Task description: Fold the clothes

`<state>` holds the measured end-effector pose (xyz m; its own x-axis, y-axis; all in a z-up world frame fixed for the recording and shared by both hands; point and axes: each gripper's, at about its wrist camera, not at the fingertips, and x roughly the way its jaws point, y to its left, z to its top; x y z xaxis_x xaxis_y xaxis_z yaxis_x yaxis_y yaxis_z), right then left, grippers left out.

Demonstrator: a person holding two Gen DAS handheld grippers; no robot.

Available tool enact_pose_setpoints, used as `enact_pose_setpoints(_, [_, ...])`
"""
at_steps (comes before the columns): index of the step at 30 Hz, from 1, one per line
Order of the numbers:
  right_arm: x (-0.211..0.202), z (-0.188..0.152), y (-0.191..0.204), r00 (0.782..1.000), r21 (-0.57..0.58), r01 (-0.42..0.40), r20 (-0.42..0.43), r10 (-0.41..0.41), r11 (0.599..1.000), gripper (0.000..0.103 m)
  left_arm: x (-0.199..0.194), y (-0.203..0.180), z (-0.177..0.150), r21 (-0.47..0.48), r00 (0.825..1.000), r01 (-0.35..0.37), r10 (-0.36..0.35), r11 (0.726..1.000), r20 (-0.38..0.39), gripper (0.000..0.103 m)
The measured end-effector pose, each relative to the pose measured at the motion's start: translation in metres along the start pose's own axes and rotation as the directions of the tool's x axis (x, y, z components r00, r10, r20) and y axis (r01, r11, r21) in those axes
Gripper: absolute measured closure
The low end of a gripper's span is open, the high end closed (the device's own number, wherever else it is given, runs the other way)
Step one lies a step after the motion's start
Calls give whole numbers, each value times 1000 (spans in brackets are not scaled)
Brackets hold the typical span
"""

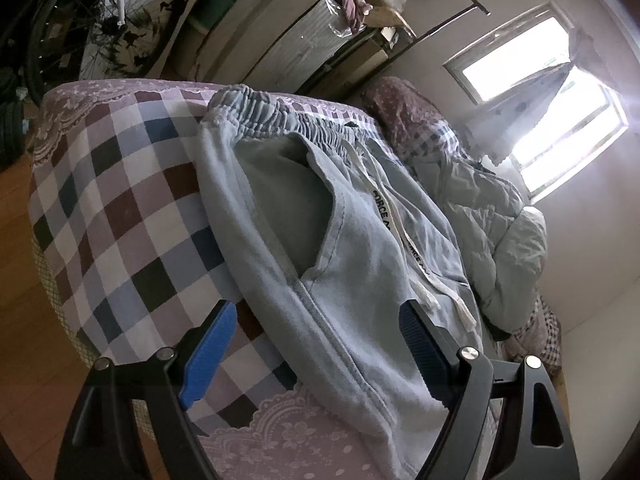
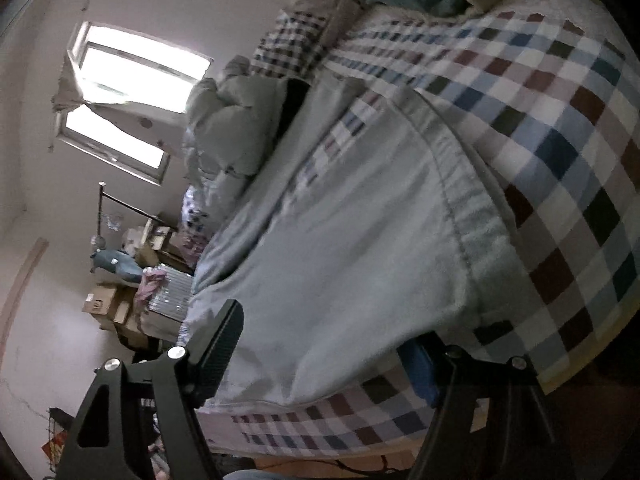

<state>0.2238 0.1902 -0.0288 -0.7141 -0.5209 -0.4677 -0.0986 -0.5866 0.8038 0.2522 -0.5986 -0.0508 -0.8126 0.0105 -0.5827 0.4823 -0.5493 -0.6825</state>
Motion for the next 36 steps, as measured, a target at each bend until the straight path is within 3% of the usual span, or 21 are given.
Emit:
enact_pose_setpoints(7, [24, -17, -29, 992, 18, 114, -58, -113, 993, 25, 9, 7, -5, -47, 999, 34, -36, 998, -25, 16])
enact_pose_setpoints(19, [32, -4, -24, 990, -23, 136, -29, -137, 990, 26, 29, 21, 20, -138, 998, 68, -69, 988, -2, 16])
enact_pose_setpoints(24, [36, -3, -24, 987, -18, 155, -30, -156, 988, 27, 32, 34, 39, -217, 989, 141, -128, 966, 69, 17])
enact_pose_setpoints(27, [34, -2, -25, 986, -18, 161, -35, -162, 987, 28, 37, 40, 49, -241, 984, 176, -163, 954, 73, 17])
enact_pose_setpoints(33, [34, 1, -24, 984, -26, 173, -38, -174, 985, 38, 52, 36, 63, -156, 985, 170, -174, 973, -13, 17])
enact_pose_setpoints(35, [36, 1, -24, 982, -31, 185, -39, -186, 982, 42, 54, 35, 66, -144, 988, 145, -151, 979, -31, 30])
enact_pose_setpoints(36, [36, 1, -24, 981, -34, 189, -40, -190, 981, 43, 54, 36, 68, -146, 993, 108, -115, 983, -37, 53])
